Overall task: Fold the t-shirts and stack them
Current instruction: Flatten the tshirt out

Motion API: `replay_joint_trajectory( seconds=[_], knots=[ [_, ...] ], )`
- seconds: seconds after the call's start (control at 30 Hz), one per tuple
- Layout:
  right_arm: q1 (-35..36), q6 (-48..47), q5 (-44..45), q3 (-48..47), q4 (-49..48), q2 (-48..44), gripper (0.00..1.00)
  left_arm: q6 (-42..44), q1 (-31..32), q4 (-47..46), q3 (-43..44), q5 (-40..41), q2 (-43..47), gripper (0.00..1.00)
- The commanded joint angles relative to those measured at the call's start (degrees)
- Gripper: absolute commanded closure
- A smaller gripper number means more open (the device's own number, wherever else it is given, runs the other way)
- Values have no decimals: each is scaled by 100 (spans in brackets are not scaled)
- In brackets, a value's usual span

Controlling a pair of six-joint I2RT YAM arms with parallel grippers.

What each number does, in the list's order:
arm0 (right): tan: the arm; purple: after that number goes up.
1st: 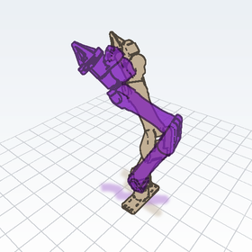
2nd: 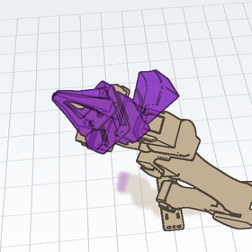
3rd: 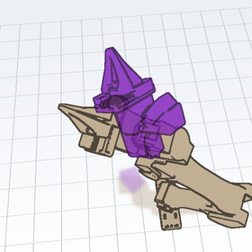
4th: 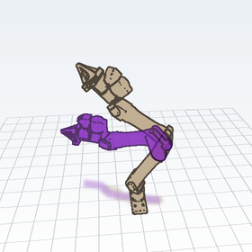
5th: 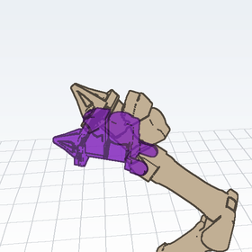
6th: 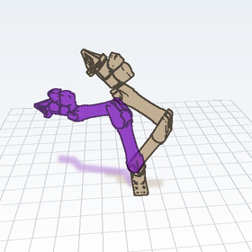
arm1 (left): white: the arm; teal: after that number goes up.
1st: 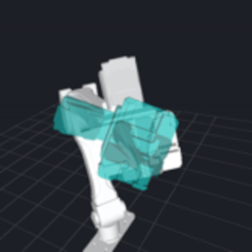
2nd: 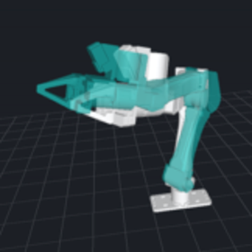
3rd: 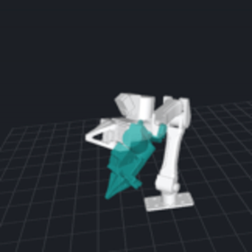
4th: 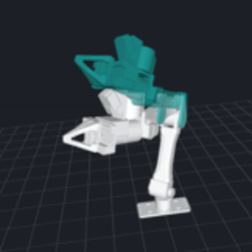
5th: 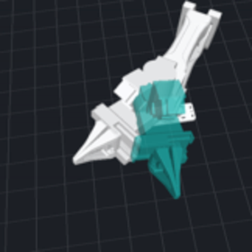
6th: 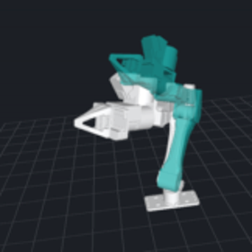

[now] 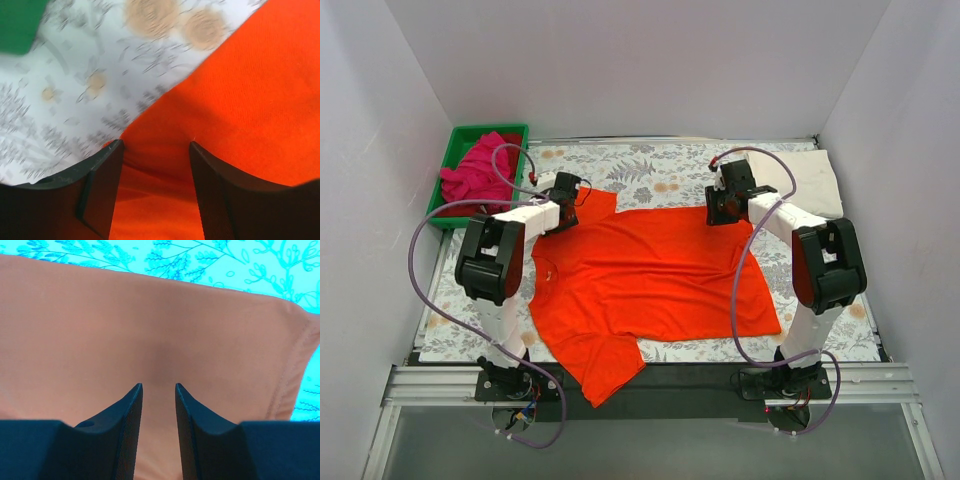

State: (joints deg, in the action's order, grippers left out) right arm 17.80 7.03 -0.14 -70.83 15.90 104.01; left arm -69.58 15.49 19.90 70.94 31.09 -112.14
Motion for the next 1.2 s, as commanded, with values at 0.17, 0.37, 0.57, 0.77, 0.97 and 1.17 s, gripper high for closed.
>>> replay_joint_trajectory(
  seconds=[0.17, 0.37, 0.57, 0.77, 0.97, 1.17],
  knots=[
    [-356, -983, 58, -669, -122, 234, 64, 338, -353, 490, -168, 117, 896, 35],
    [-821, -1388, -258, -1029, -78, 647, 58, 1086, -538, 111, 61, -524, 579, 26],
    [-1077, -1555, -364, -1363, -70, 1121, 58, 1534, -564, -311, -159, -850, 623, 25],
    [-1174, -1678, -285, -1714, -69, 1490, 58, 1676, -626, -364, -264, -956, 632, 24],
    [-1270, -1722, -609, -1952, -35, 1833, 58, 1711, -652, -390, -291, -1035, 605, 24],
    [-1349, -1731, -829, -2146, -8, 2132, 58, 1755, -696, -364, -361, -1061, 719, 24]
  ],
)
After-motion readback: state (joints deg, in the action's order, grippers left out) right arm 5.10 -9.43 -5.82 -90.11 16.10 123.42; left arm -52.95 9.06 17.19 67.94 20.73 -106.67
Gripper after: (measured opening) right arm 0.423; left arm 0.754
